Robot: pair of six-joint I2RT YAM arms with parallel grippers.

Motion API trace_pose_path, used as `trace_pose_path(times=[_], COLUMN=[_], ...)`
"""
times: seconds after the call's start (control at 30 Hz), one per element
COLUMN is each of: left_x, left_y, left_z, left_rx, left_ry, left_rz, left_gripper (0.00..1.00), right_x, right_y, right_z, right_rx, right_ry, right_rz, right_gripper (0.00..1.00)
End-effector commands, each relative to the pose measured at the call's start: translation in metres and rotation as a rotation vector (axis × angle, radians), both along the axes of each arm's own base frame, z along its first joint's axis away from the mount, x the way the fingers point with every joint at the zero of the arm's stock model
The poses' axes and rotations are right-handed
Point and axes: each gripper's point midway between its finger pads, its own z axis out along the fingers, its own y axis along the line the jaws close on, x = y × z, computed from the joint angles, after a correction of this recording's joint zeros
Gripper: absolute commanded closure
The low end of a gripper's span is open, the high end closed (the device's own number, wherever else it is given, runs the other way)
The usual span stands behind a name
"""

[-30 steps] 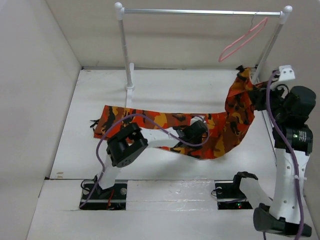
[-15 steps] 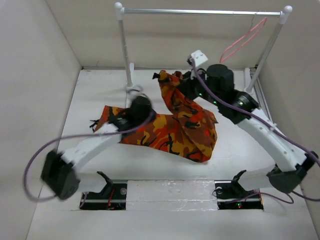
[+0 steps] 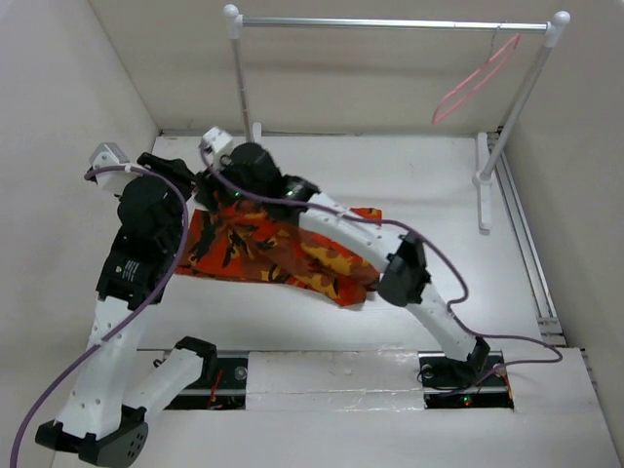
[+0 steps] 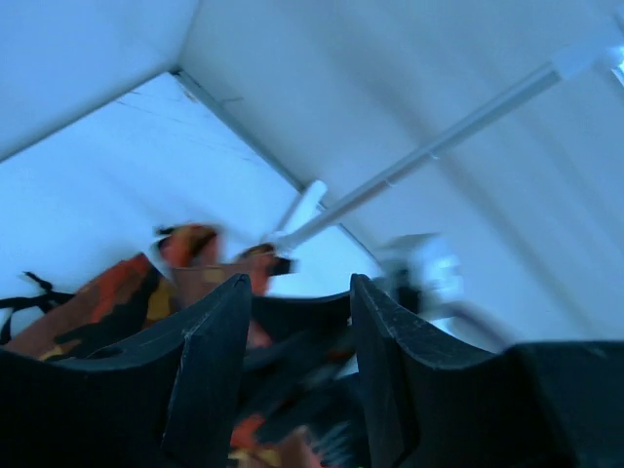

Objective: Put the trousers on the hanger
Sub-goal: Fold the trousers

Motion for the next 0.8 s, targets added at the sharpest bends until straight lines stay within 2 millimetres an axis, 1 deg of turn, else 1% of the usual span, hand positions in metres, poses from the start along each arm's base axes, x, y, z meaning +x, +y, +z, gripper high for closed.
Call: trace_pose_path(times=[0.0, 0.03, 0.07, 0.1, 0.13, 0.17, 0.2, 0.23, 0.27, 0.3, 0.33, 0.37, 0.4, 0.43, 0.47, 0.5, 0.53, 0.57, 0.6, 0.63, 0.67, 0.7, 0.73, 0.77], left_x=[-0.012, -0.01, -0.008, -0.005, -0.001, 0.003, 0.011, 0.018, 0.025, 0.038, 0.053, 0.054, 0.067, 0.075, 0.084, 0.1, 0.107, 0.116, 0.116, 0.119, 0.116, 0.111, 0.104, 0.1], left_y=[0.026, 0.025, 0.025, 0.023, 0.018, 0.015, 0.008, 0.003, -0.008, -0.017, -0.031, -0.034, -0.036, -0.048, -0.05, -0.04, -0.046, -0.043, -0.037, -0.023, -0.019, -0.013, -0.011, -0.009], left_z=[0.012, 0.005, -0.001, -0.009, -0.024, -0.031, -0.041, -0.062, -0.076, -0.099, -0.138, -0.139, -0.17, -0.182, -0.195, -0.223, -0.237, -0.271, -0.287, -0.295, -0.31, -0.314, -0.32, -0.316], left_rx=[0.083, 0.09, 0.091, 0.092, 0.094, 0.094, 0.1, 0.124, 0.126, 0.142, 0.174, 0.163, 0.171, 0.15, 0.151, 0.128, 0.079, 0.047, 0.01, -0.017, -0.029, -0.031, -0.027, -0.022], left_ry=[0.022, 0.041, 0.056, 0.072, 0.104, 0.119, 0.138, 0.19, 0.221, 0.283, 0.384, 0.384, 0.479, 0.507, 0.532, 0.596, 0.624, 0.707, 0.76, 0.792, 0.841, 0.864, 0.878, 0.868], left_rz=[0.111, 0.111, 0.113, 0.107, 0.089, 0.076, 0.051, 0.027, -0.033, -0.059, -0.122, -0.141, -0.145, -0.217, -0.247, -0.228, -0.292, -0.318, -0.313, -0.278, -0.27, -0.257, -0.245, -0.238], left_gripper=[0.59, 0.57, 0.53, 0.52, 0.52, 0.49, 0.44, 0.42, 0.41, 0.41, 0.36, 0.36, 0.37, 0.37, 0.38, 0.38, 0.38, 0.4, 0.41, 0.43, 0.43, 0.43, 0.43, 0.42], right_x=[-0.058, -0.06, -0.065, -0.057, -0.061, -0.062, -0.057, -0.059, -0.066, -0.068, -0.07, -0.068, -0.078, -0.076, -0.078, -0.084, -0.078, -0.074, -0.073, -0.075, -0.074, -0.077, -0.078, -0.08], right_y=[0.045, 0.039, 0.019, 0.008, -0.014, -0.032, -0.062, -0.079, -0.103, -0.124, -0.164, -0.165, -0.185, -0.204, -0.217, -0.237, -0.253, -0.266, -0.272, -0.281, -0.286, -0.293, -0.294, -0.296], right_z=[-0.008, -0.033, 0.004, 0.02, -0.046, -0.044, -0.003, -0.011, -0.056, -0.068, -0.063, -0.063, -0.099, -0.095, -0.105, -0.131, -0.134, -0.144, -0.151, -0.163, -0.161, -0.163, -0.158, -0.156], right_rx=[0.046, -0.028, -0.011, 0.031, -0.067, -0.055, 0.022, 0.007, -0.076, -0.122, -0.147, -0.152, -0.215, -0.231, -0.256, -0.323, -0.348, -0.372, -0.373, -0.397, -0.404, -0.435, -0.454, -0.465], right_ry=[0.068, 0.068, 0.02, -0.029, 0.064, 0.072, 0.027, 0.044, 0.1, 0.116, 0.093, 0.087, 0.142, 0.111, 0.126, 0.171, 0.16, 0.168, 0.185, 0.207, 0.201, 0.203, 0.171, 0.166], right_rz=[0.281, 0.294, 0.273, 0.242, 0.223, 0.204, 0.169, 0.153, 0.138, 0.116, 0.059, 0.051, 0.036, 0.021, 0.006, -0.016, -0.054, -0.083, -0.085, -0.071, -0.071, -0.077, -0.07, -0.061], right_gripper=[0.31, 0.3, 0.3, 0.31, 0.32, 0.33, 0.4, 0.47, 0.55, 0.71, 1.0, 1.0, 1.0, 1.0, 1.0, 1.0, 1.0, 0.99, 0.88, 0.77, 0.66, 0.49, 0.44, 0.41])
